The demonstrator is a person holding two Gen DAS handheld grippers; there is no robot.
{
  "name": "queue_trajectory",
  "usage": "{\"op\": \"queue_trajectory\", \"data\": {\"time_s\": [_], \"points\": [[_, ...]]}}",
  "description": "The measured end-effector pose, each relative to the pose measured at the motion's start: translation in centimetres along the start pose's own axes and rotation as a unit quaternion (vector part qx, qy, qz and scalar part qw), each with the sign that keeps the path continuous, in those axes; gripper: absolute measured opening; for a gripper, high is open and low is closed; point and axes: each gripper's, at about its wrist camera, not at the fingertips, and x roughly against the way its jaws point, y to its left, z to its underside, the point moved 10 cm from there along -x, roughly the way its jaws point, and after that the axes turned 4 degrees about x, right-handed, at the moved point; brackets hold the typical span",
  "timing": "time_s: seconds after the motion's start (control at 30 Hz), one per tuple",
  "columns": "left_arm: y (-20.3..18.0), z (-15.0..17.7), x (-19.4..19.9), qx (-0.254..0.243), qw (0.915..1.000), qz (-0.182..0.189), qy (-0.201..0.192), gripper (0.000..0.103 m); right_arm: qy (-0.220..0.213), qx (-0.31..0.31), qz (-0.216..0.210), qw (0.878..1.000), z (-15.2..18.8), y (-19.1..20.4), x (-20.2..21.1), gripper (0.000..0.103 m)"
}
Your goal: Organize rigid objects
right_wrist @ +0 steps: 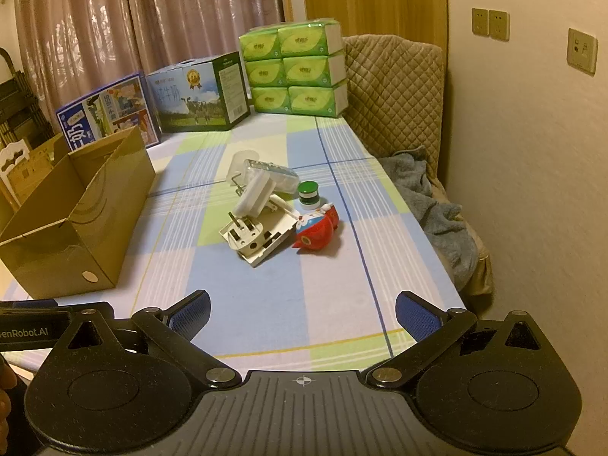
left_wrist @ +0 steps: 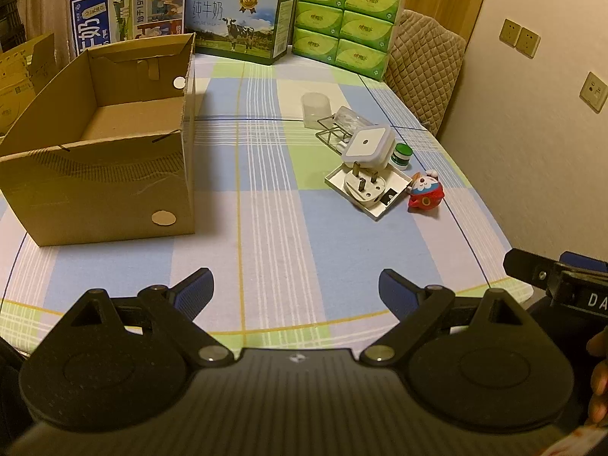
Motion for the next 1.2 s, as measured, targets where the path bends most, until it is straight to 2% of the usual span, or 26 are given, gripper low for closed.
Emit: {"op": "queue_trajectory", "data": {"time_s": [1.2], "points": [[-0.33, -0.40, -0.01, -0.008, 0.9999, 0.010, -0.004, 0.092, 0.007, -0.002, 0.001, 1.000, 0.87, -0.25, -0.62, 0.101]]}}
